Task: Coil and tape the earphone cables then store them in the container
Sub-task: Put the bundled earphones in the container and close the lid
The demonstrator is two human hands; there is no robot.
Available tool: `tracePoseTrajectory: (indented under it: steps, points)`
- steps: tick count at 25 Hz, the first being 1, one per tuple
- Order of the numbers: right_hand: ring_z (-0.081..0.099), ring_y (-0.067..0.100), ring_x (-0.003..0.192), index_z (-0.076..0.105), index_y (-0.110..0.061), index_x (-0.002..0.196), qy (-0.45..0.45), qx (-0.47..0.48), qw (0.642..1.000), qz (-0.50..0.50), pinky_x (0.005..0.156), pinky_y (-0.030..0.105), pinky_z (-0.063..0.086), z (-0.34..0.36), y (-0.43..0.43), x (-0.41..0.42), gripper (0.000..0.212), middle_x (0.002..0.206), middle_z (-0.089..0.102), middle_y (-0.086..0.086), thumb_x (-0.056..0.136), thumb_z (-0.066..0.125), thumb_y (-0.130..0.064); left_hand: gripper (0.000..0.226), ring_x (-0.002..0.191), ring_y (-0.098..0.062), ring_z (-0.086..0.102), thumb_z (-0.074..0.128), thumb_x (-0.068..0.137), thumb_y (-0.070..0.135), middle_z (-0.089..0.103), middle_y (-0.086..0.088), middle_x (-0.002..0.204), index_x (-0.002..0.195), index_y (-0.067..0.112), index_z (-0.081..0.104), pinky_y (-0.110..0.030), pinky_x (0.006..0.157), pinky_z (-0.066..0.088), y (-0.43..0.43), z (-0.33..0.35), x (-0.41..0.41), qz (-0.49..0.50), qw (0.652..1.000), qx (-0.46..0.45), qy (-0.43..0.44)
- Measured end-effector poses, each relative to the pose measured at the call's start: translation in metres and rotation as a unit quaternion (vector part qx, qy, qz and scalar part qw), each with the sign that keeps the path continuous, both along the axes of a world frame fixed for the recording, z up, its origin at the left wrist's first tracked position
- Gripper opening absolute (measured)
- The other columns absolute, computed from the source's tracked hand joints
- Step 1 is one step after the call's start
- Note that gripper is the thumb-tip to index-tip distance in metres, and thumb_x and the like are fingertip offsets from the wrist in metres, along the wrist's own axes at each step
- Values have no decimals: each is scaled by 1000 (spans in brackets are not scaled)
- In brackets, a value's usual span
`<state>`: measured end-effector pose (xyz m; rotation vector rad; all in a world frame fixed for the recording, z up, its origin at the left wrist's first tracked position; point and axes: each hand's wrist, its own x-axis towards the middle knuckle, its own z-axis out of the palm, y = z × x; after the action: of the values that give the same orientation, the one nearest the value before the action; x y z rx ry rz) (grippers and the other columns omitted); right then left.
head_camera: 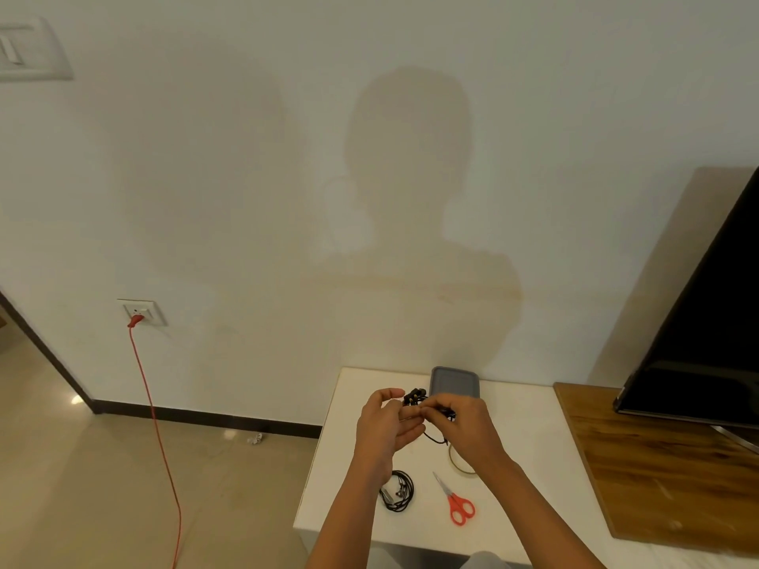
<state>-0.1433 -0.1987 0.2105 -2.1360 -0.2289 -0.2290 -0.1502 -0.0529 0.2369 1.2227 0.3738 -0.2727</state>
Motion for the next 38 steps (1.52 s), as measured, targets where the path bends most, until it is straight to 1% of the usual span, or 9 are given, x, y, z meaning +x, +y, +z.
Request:
tracePoseTrajectory:
  steps: [4,11,14,19,23,27,33,35,38]
  points:
    - [65,0,77,74,-19,85,-12,2,1000,-5,70,14,50,-5,1,1,10,74,69,-18,87,66,-14,25,87,-27,74,37,97,4,75,-18,92,110,10,57,-37,80,60,-1,-6,-2,6,1000,-4,-3]
    - [66,10,70,69,-19,82,-17,11,1000,-23,66,30,56,-17,6,5,11,72,69,-10,90,60,-17,19,81,-29,74,51,93,0,73,-22,94,110,6,54,-36,76,61,-5,-11,-1,59,997,-34,28]
    - [66,7,73,66,-11,83,23,97,994,-36,69,23,56,-14,10,4,12,75,69,-6,92,58,-9,24,78,-28,75,65,88,7,73,-21,91,107,-3,56,-32,70,62,-8,-15,0,84,993,-56,53]
    - [60,2,74,64,-13,81,57,137,989,-10,68,16,49,-6,14,-1,15,77,65,-3,93,55,-10,28,76,-28,75,74,82,11,74,-22,86,99,-11,67,-29,65,62,-11,-14,10,53,993,-57,93]
    - [61,11,72,66,-17,74,50,160,982,-89,64,20,48,-10,20,0,19,73,67,-2,90,58,-10,36,63,-22,73,74,79,1,72,-23,90,111,-13,61,-27,57,60,-14,-12,11,96,987,-94,87]
    - [60,14,61,69,-10,71,72,203,963,-164,56,24,49,-8,27,1,16,64,67,2,85,62,-10,37,66,-22,74,72,82,5,73,-17,86,114,-8,60,-28,58,61,-18,-13,5,95,982,-137,84]
    - [67,19,71,73,-14,71,134,230,935,-236,67,31,51,-5,14,8,11,69,71,3,80,69,-16,48,64,-21,72,74,82,11,70,-17,89,122,-1,50,-28,59,61,-13,-17,5,127,981,-128,78]
    - [66,11,76,71,-19,80,61,187,956,-219,69,21,47,-4,10,5,8,76,71,-3,85,67,-15,47,60,-20,72,74,82,11,70,-17,87,120,1,49,-28,59,61,-12,-16,7,135,982,-113,75]
    - [61,1,85,71,-19,89,-157,58,977,-131,76,13,46,-8,11,-4,7,87,68,-11,86,66,-19,44,60,-22,71,74,82,9,69,-20,89,117,3,48,-29,58,61,-11,-15,8,145,981,-109,69]
